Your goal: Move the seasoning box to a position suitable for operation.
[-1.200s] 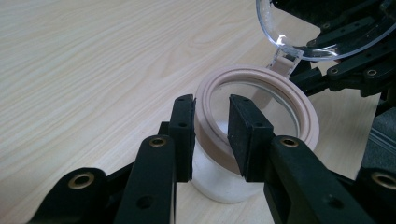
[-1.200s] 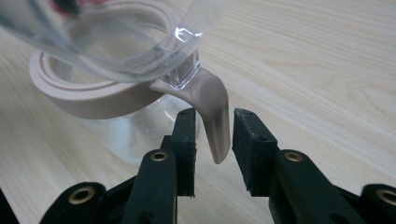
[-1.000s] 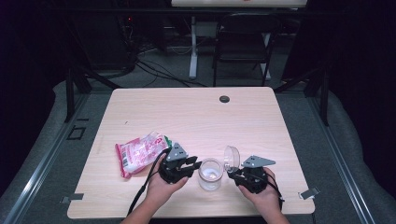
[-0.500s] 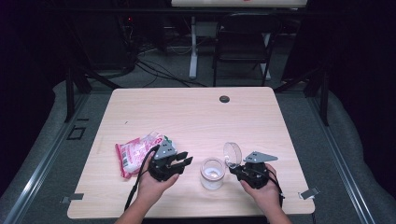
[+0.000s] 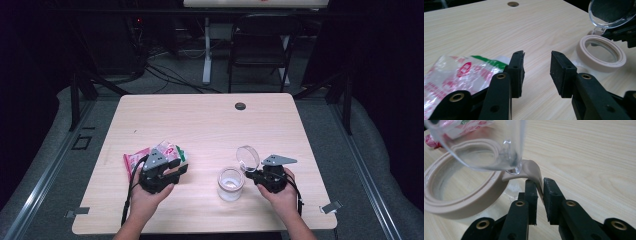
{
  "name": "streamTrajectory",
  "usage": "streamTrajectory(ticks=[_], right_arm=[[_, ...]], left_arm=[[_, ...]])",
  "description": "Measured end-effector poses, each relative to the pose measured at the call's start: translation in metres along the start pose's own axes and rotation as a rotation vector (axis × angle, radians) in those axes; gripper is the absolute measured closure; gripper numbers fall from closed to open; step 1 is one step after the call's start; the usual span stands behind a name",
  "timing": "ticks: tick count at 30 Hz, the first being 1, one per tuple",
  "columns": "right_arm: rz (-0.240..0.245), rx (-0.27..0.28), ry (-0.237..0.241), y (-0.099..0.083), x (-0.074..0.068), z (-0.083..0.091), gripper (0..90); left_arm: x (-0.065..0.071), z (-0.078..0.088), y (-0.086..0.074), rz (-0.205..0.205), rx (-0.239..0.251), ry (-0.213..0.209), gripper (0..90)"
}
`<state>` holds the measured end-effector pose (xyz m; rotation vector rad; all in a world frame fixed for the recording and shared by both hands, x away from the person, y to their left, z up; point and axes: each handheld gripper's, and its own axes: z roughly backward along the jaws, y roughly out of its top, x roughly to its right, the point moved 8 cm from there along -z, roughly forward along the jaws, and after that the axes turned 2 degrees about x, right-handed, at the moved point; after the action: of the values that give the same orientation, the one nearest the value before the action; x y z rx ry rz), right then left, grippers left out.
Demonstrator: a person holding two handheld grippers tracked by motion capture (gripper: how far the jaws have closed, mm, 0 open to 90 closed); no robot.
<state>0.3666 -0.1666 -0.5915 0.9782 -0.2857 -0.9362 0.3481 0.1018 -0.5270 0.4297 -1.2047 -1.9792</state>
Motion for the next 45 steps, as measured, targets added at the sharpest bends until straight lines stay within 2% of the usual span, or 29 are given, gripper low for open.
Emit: streamTrajectory(ticks=[4,11,17,20,22,24,34,37,39,43,45], right_arm=[[-0.012,0.002,0.012,0.003,0.004,-0.004,81.5],[-0.004,-0.011,0.039,0.01,0.008,-0.011,81.5],[-0.002,-0.01,0.056,0.015,0.011,-0.018,81.0],[-0.011,-0.016,0.069,0.015,0.013,-0.019,82.5],[-0.035,-0.005,0.088,0.016,0.014,-0.021,84.1],[-0.036,-0.006,0.093,0.017,0.014,-0.021,84.1],[-0.012,-0.007,0.061,0.015,0.014,-0.015,78.2],[0.011,-0.005,0.034,0.014,0.016,-0.01,74.5],[0.014,0.006,0.023,0.013,0.016,-0.007,72.3],[0.021,0.017,-0.006,0.011,0.017,0.003,64.6],[0.038,0.023,-0.031,0.009,0.02,0.007,59.7]], left_arm=[[-0.012,0.008,-0.005,0.017,0.007,0.051,60.6],[-0.028,0.02,-0.02,0.044,-0.002,0.104,57.0],[-0.037,0.027,-0.026,0.057,0.011,0.145,52.0],[-0.043,0.029,-0.029,0.031,0.02,0.178,50.3],[-0.046,0.029,-0.032,0.041,0.019,0.178,50.4],[-0.047,0.029,-0.034,0.053,0.017,0.173,50.4],[-0.053,0.029,-0.035,0.059,0.018,0.183,49.4],[-0.054,0.027,-0.035,0.056,0.007,0.181,49.1],[-0.055,0.026,-0.035,0.049,0.006,0.189,49.1],[-0.055,0.024,-0.035,0.038,-0.007,0.179,50.4],[-0.057,0.023,-0.038,0.038,-0.021,0.195,50.2]])
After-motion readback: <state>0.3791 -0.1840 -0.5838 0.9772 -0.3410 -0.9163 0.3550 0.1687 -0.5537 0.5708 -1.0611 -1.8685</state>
